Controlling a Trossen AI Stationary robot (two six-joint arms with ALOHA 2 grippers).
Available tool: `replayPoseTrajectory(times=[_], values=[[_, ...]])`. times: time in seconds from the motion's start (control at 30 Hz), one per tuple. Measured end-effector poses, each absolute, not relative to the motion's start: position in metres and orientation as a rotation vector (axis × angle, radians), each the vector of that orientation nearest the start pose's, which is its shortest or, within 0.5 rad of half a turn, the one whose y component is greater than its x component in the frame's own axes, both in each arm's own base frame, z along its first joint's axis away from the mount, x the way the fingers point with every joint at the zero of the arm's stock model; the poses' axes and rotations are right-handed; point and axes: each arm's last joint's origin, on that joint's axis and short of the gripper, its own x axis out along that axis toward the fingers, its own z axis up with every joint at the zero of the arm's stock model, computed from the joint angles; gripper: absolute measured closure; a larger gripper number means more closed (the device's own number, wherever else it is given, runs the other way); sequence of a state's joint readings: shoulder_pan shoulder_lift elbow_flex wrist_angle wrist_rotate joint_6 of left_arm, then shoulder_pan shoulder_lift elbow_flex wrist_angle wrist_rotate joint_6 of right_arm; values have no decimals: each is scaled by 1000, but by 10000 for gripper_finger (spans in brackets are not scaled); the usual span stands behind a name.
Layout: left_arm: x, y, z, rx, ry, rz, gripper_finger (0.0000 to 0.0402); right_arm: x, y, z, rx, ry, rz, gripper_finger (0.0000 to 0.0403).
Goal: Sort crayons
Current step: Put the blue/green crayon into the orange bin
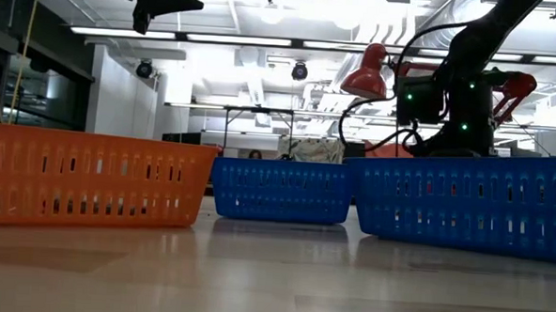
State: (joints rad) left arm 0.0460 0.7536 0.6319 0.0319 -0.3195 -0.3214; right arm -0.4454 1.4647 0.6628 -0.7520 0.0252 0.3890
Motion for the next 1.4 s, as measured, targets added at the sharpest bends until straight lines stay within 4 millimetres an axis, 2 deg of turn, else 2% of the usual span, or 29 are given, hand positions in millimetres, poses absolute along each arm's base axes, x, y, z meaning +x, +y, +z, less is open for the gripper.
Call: replayPoseTrajectory(times=[0.13,0.33,0.5,0.6,0.73,0.97,1.07,1.2,1.4], values=[[172,17,305,-305,31,376,293,185,-93,135,625,1458,-665,290],[172,17,305,-305,29,380,293,183,-94,134,604,1473,-687,388],[172,17,307,-295,15,379,293,178,-87,141,613,1495,-663,390],[172,17,307,-239,23,379,293,174,-78,157,618,1435,-635,398],[172,17,307,-221,25,380,293,172,-65,193,617,1270,-598,399],[172,17,307,-221,25,380,293,180,-45,275,490,689,-398,401],[172,17,307,-221,26,373,293,186,-39,298,412,481,-306,401],[172,17,307,-221,27,370,293,194,-34,310,359,352,-241,402],[172,17,307,-220,28,371,293,198,-32,309,366,356,-217,402]])
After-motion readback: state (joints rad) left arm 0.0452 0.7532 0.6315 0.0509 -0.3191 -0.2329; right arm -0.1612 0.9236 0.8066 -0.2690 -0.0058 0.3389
